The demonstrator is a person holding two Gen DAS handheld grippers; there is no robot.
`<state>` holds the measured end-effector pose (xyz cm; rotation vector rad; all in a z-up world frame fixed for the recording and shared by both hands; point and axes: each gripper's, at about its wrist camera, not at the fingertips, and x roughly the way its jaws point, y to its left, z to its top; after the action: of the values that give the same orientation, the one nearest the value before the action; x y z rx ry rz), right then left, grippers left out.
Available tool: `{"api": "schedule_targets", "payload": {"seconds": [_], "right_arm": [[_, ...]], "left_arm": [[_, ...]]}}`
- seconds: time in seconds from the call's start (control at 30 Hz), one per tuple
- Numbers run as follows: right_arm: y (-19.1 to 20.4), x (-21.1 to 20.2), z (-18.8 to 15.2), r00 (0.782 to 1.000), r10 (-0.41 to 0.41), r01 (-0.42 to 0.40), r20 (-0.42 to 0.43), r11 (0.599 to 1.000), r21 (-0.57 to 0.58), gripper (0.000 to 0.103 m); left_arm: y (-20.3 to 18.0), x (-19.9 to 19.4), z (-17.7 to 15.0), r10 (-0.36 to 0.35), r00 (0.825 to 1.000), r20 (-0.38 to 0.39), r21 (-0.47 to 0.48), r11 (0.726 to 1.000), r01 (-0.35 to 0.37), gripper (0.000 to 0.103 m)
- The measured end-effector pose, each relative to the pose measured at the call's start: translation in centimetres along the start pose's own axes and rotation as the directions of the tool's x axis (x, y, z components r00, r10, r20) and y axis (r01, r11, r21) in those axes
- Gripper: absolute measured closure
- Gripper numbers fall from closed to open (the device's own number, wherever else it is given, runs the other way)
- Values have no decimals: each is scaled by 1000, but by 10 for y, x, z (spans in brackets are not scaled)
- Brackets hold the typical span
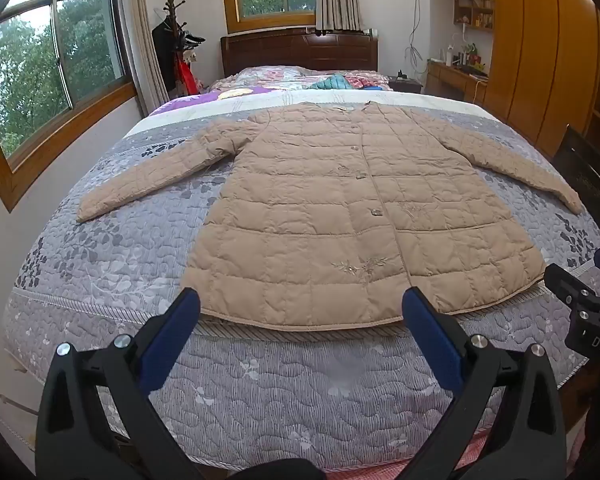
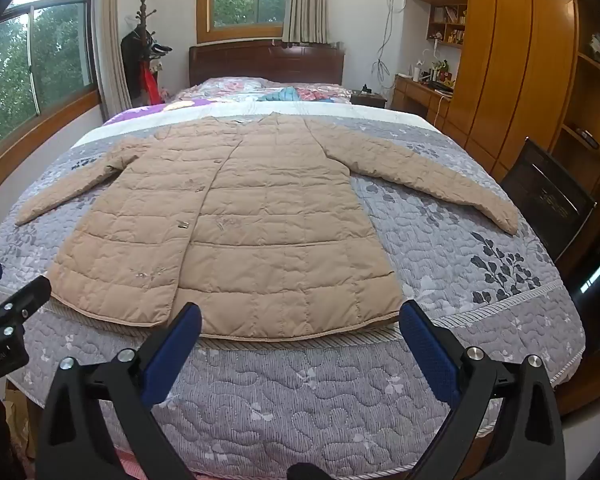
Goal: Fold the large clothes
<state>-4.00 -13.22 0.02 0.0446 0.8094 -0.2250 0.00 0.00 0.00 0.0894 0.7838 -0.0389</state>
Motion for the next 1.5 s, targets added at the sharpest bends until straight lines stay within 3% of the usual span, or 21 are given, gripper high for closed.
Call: {"api": "schedule_targets", "payload": {"seconds": [1.5], "right_arm": [[-2, -3, 0, 1000, -10, 10, 8, 1000, 1, 4]], "left_arm": [[0, -1, -2, 1, 1000, 3, -1, 1000, -1, 3]]}}
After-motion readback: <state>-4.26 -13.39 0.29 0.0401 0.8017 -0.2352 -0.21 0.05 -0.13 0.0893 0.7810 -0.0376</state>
